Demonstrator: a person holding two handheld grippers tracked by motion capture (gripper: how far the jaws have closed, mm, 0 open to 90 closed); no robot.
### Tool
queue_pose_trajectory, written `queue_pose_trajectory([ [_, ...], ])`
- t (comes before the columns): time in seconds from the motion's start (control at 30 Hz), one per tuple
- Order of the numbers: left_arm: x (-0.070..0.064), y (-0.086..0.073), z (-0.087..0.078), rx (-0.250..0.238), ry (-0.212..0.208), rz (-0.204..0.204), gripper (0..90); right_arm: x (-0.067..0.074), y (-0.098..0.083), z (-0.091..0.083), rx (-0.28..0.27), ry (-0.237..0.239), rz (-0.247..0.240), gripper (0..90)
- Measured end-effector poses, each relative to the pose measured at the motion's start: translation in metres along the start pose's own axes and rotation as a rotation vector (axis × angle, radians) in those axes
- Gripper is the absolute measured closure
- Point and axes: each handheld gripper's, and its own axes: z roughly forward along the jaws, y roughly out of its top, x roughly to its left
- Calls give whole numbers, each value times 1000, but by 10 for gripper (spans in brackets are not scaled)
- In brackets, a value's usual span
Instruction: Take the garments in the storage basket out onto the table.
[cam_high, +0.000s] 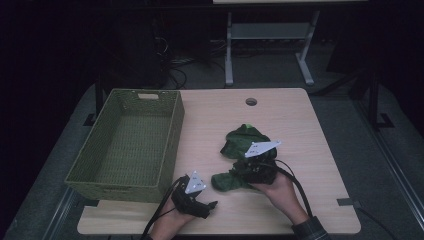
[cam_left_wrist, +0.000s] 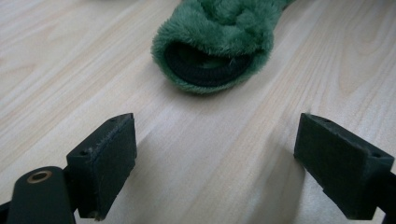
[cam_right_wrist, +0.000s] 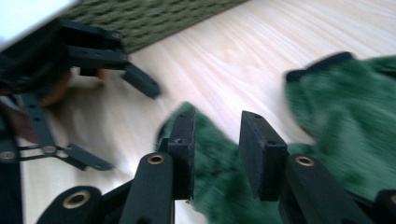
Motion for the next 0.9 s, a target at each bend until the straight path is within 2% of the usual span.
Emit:
queue_pose_trajectory([
  [0.27,0,-1,0,-1,-8,9,124,21,4,19,28,59,-47,701],
  [0.4,0,-1,-1,1,-8,9,124,31,4,34,55,72,-76,707],
  [0.5,0,-1,0,-4,-8,5,124,35,1,44,77,65,-97,712],
  [0.67,0,-1,0,-2,-7,6,124,39,-5,59,112,23,-122,714],
  [0.73,1,-1,-1,2,-8,12,124,39,-8,65,134,8,-145,716],
  [0.77,1,-1,-1,3,-6,15,125,40,-10,68,153,-4,-155,728],
  [0.87,1,-1,-1,3,-5,16,124,43,-13,72,141,-38,-191,807],
  [0.9,1,-1,-1,3,-3,21,125,44,-13,72,143,-34,-189,830],
])
